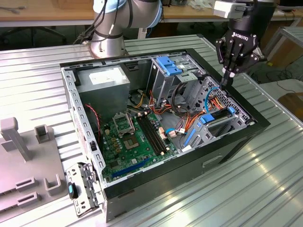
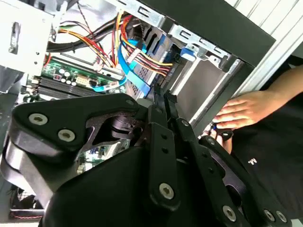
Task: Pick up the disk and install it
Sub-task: 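Insert the second disk wire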
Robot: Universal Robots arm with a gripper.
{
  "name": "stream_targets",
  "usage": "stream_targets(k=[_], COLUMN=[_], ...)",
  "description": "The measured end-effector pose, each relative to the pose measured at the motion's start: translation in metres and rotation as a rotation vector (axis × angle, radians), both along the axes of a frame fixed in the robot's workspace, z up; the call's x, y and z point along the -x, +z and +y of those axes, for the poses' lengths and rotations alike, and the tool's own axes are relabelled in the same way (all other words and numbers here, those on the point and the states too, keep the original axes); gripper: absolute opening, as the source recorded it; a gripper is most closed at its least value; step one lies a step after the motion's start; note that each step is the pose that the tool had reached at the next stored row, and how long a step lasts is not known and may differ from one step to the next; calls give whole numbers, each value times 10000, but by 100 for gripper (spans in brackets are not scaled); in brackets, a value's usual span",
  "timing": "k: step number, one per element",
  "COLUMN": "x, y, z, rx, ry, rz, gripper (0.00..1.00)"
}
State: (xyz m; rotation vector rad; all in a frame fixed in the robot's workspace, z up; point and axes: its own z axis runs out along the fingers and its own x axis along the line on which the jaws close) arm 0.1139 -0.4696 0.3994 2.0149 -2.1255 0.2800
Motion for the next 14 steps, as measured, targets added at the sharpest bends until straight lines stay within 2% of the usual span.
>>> stream_targets(k=[1, 2, 3, 4, 5, 7, 10, 14], x=[-1, -1, -2, -3, -4, -6, -7, -7], y=[-74, -75, -82, -86, -88, -101, -157, -200], z=[75, 79, 82, 85, 92, 101, 127, 127], rx=[499, 563, 753, 845, 871, 875, 891, 1012], ry=[0, 0, -1, 0, 0, -1, 1, 1], rz=[0, 0, 0, 0, 0, 0, 0, -1], gripper=[18, 18, 18, 19, 25, 25, 25, 24])
